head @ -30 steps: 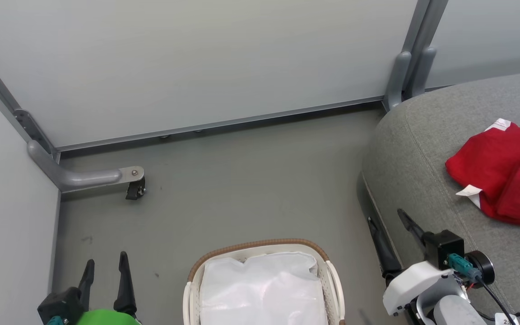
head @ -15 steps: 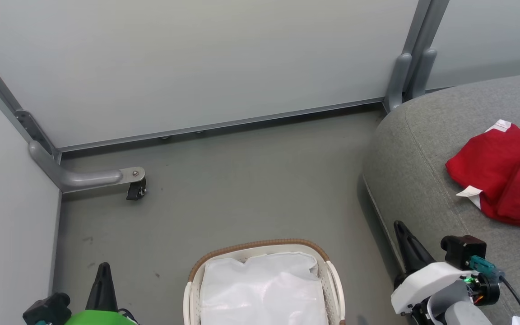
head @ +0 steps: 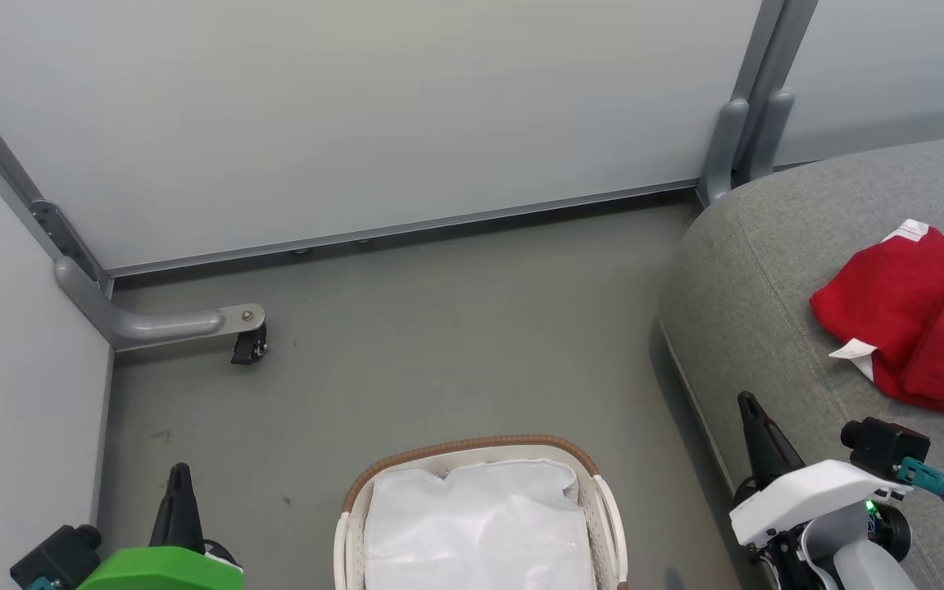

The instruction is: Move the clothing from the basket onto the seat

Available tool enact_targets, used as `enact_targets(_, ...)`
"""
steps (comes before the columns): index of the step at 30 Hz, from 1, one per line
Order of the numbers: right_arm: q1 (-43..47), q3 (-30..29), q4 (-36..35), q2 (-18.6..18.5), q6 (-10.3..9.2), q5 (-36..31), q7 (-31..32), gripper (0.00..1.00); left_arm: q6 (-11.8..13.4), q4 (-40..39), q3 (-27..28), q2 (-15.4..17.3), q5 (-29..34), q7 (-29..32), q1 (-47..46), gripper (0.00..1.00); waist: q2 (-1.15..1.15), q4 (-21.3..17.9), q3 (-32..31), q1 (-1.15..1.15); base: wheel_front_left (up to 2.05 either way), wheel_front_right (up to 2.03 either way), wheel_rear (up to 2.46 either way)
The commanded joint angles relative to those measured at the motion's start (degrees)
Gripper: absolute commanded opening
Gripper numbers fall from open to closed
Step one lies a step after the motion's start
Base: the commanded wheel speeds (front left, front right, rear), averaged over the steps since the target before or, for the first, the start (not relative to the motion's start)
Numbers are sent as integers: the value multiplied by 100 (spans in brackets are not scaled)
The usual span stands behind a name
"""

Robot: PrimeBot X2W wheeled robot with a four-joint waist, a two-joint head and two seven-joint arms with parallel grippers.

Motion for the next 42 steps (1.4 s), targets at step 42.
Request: enact_targets(42,69,-518,-499,-34,-4,3190,802,0,-10,-443,179,41,-2827,801,-418,0,0,43,-57,0,0,0,0)
